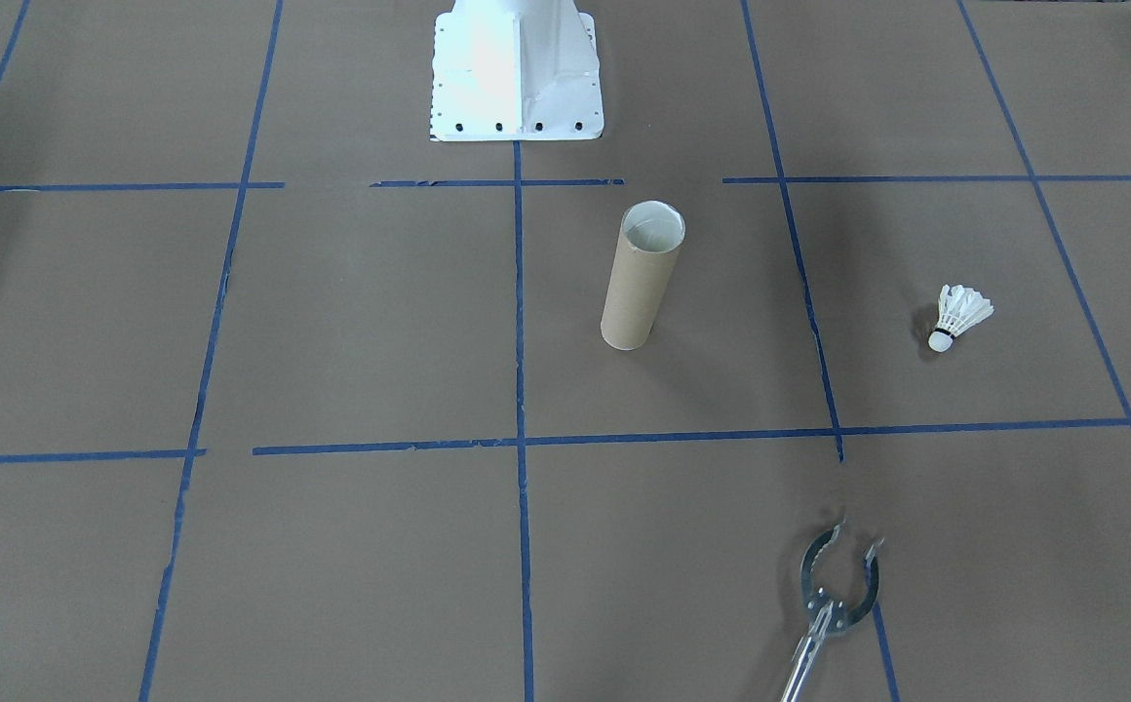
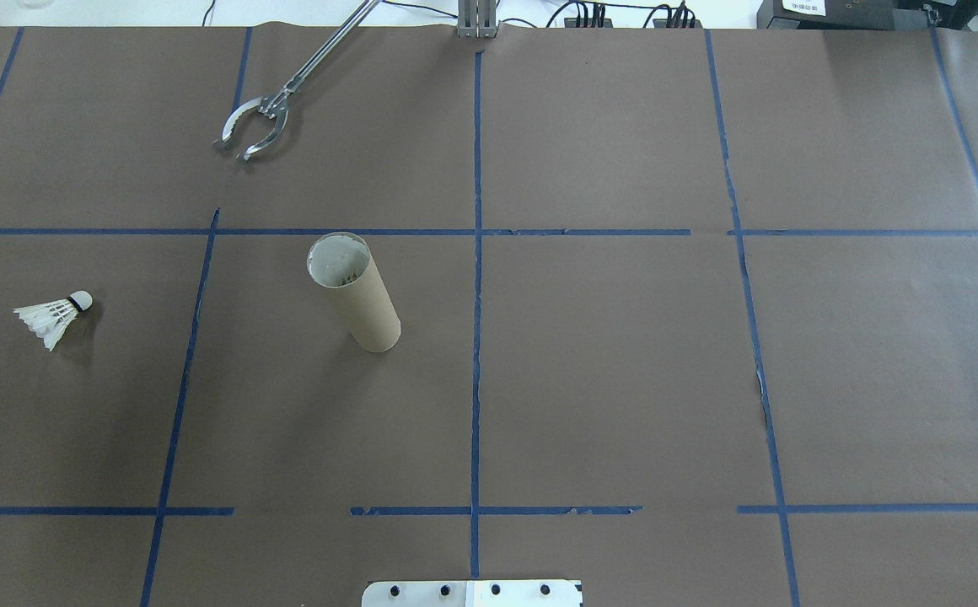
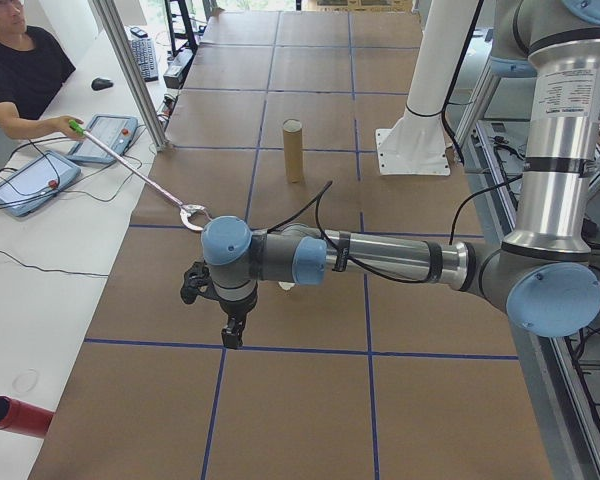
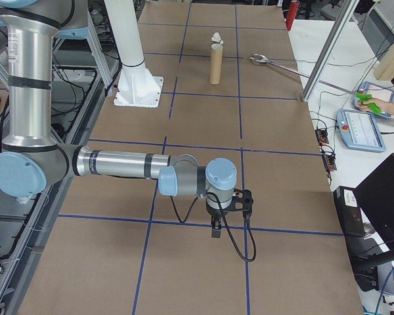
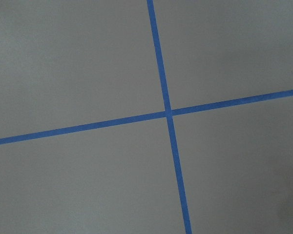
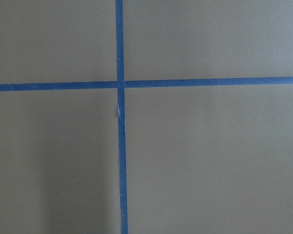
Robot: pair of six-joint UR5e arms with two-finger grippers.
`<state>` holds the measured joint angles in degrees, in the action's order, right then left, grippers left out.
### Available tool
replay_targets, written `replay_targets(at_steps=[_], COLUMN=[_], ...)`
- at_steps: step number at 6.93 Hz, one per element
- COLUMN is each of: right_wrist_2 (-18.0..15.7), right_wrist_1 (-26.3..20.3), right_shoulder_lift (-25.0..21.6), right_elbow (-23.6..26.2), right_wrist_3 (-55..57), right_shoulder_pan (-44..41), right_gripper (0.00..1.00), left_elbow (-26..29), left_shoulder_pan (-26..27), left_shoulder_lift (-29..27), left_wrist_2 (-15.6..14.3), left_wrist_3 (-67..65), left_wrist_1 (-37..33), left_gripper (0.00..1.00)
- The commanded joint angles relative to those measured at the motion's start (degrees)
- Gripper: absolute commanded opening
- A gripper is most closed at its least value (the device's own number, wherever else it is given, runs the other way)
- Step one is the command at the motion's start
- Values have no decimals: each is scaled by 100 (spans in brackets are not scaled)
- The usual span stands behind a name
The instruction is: Collect badminton balls into bucket
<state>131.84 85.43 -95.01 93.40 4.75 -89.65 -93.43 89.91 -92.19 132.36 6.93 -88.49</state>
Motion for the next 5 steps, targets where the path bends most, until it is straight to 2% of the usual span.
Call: replay_targets(at_steps=[1, 3, 4, 5], right_wrist_2=[0, -9, -9, 0], right_wrist_1=[0, 0, 0, 0], right_shoulder_lift=[0, 0, 0, 0], right_elbow=[-6, 2, 2, 2], right_wrist_3=[0, 0, 0, 0], right_shoulder_pan=[0, 0, 0, 0], right_gripper=[100, 100, 100, 100], left_elbow=[9, -70, -79, -36], left_shoulder_pan=[0, 0, 0, -35], left_shoulder_lift=[0, -114, -149, -124], left_wrist_2=[-8, 10, 18, 349], left_wrist_3=[10, 71, 46, 11], left_wrist_1=[-36, -141, -586, -1043], left_gripper=[100, 100, 100, 100])
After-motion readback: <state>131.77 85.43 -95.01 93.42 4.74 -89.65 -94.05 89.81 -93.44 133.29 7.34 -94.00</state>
